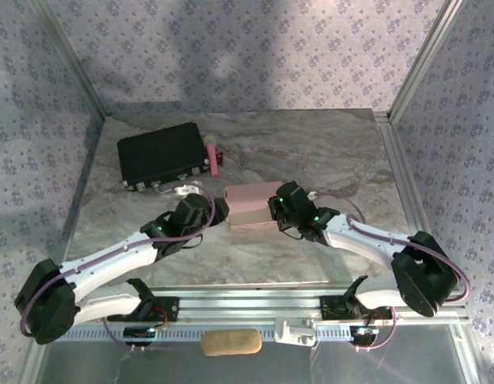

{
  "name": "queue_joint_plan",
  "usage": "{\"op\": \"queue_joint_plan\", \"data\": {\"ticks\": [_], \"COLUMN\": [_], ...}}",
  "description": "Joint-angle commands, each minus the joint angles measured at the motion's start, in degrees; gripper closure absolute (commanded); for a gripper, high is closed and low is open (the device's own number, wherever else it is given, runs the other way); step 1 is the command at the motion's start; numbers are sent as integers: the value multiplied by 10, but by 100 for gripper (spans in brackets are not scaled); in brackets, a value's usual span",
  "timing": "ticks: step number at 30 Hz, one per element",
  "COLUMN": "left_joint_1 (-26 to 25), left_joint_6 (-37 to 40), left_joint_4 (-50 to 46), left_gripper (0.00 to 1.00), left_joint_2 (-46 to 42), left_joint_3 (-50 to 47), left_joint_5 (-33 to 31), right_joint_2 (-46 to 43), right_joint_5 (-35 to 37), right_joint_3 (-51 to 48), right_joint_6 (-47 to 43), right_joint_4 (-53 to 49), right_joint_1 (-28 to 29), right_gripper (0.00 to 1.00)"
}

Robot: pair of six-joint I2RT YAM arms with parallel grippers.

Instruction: Fold the paper box

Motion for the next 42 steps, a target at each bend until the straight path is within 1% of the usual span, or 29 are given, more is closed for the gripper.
{"op": "queue_joint_plan", "data": {"ticks": [1, 4, 7, 12, 21, 23, 24, 26, 28, 31, 33, 36, 38, 40, 42], "left_joint_1": [51, 82, 86, 89, 82, 80, 78, 76, 74, 73, 73, 73, 73, 72, 71], "left_joint_6": [-31, -21, -2, 8, 1, 0, 0, 1, 3, 6, 10, 12, 14, 15, 15], "left_joint_4": [11, 36, 37, 48, 68, 74, 77, 77, 74, 69, 63, 61, 60, 60, 61], "left_gripper": [39, 49, 51, 53, 57, 60, 62, 63, 63, 64, 64, 64, 64, 65, 66], "left_joint_2": [32, 80, 120, 173, 192, 199, 203, 205, 203, 200, 197, 196, 195, 196, 197], "left_joint_3": [9, 27, 53, 75, 63, 62, 62, 62, 60, 58, 58, 58, 58, 58, 57], "left_joint_5": [134, 186, 199, 224, 235, 241, 244, 242, 237, 236, 233, 232, 232, 233, 232], "right_joint_2": [7, 7, 4, 0, 16, 17, 16, 7, -10, -37, -57, -93, -116, -143, -148], "right_joint_5": [-3, -8, -12, -20, -38, -42, -45, -46, -38, -26, -32, -44, -53, -67, -89], "right_joint_3": [-15, -19, -19, -7, -4, -4, -3, 3, 21, 41, 42, 44, 55, 68, 81], "right_joint_6": [-6, -11, -25, -53, -65, -71, -78, -101, -137, -185, -218, -279, -322, -377, -432], "right_joint_4": [-31, -35, -42, -67, -62, -60, -60, -71, -114, -172, -195, -220, -256, -283, -289], "right_joint_1": [5, 3, -2, -10, -15, -16, -17, -20, -21, -26, -32, -47, -65, -95, -143], "right_gripper": [100, 100, 98, 95, 94, 91, 87, 78, 66, 52, 48, 47, 47, 47, 47]}}
